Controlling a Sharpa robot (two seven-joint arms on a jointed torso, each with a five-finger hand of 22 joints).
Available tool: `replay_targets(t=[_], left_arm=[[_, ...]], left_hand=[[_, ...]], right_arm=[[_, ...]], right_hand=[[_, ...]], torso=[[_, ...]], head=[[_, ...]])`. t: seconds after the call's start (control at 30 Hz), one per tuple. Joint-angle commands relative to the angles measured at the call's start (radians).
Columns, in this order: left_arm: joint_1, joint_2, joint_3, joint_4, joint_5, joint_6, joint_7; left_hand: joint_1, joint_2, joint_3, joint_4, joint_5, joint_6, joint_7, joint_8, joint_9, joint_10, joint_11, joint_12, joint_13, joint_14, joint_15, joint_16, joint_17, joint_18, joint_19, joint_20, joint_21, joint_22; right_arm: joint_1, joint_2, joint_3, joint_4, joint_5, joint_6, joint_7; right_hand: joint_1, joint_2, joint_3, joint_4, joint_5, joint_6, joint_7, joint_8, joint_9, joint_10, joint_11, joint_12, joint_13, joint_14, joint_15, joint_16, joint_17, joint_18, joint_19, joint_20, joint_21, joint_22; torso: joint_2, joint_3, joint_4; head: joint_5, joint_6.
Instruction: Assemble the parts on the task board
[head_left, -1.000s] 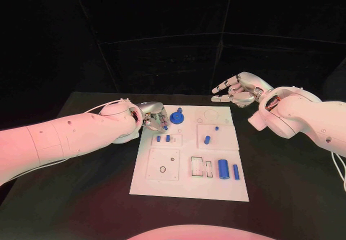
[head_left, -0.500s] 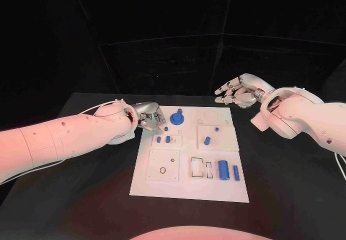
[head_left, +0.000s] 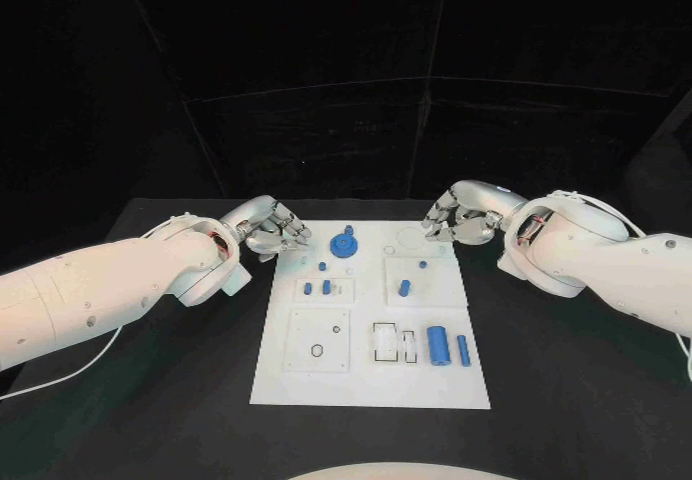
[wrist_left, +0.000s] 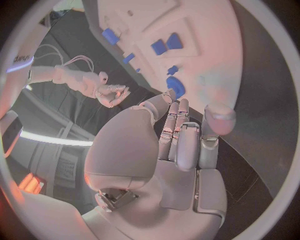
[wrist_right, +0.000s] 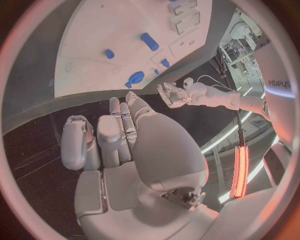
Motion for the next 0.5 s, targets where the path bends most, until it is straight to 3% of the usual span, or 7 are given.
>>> replay_targets(t=[0.03, 0.27, 0.5], left_arm=[[0.002, -0.005, 0.000, 0.025, 0.467, -0.038, 0.255], [0.001, -0.010, 0.000, 0.063, 0.671, -0.012, 0.369], [0.001, -0.017, -0.001, 0.083, 0.724, -0.001, 0.399]], left_hand=[[-0.003, 0.009, 0.008, -0.001, 0.001, 0.009, 0.000, 0.006, -0.002, 0.006, 0.003, 0.008, -0.001, -0.009, 0.004, -0.015, -0.027, 0.009, -0.013, 0.001, -0.023, -0.020], [-0.001, 0.010, 0.010, -0.006, 0.002, 0.014, 0.000, 0.010, -0.005, 0.013, 0.002, 0.014, -0.001, -0.035, 0.004, -0.048, -0.085, 0.020, -0.045, 0.002, -0.083, -0.073], [-0.001, 0.013, 0.010, -0.007, 0.002, 0.015, -0.001, 0.011, -0.005, 0.021, 0.000, 0.019, 0.000, -0.038, 0.003, -0.051, -0.090, 0.021, -0.050, 0.001, -0.092, -0.080]], right_arm=[[-0.014, -0.002, 0.000, 0.018, -0.243, 0.037, -0.064], [-0.041, 0.004, -0.001, 0.022, -0.328, 0.047, -0.089], [-0.054, 0.019, -0.004, 0.006, -0.350, 0.068, -0.095]], right_hand=[[0.001, -0.016, 0.011, 0.001, -0.002, 0.008, 0.000, -0.006, -0.002, 0.007, 0.000, -0.015, -0.022, 0.004, 0.007, 0.009, 0.009, 0.015, 0.004, 0.005, 0.004, 0.016], [-0.007, -0.032, 0.025, 0.009, -0.001, 0.002, 0.006, -0.022, -0.004, -0.006, 0.010, -0.052, -0.073, 0.004, 0.015, 0.012, 0.013, 0.014, 0.008, 0.010, 0.007, 0.022], [-0.011, -0.044, 0.036, 0.013, -0.003, -0.006, 0.013, -0.035, -0.004, -0.024, 0.019, -0.079, -0.114, 0.001, 0.022, 0.008, 0.005, 0.016, 0.004, 0.016, 0.002, 0.016]], torso=[[0.000, -0.0006, -0.0022], [0.001, -0.0002, -0.0019], [0.002, -0.0006, 0.0006]], head=[[0.001, 0.004], [-0.004, 0.007], [-0.010, 0.009]])
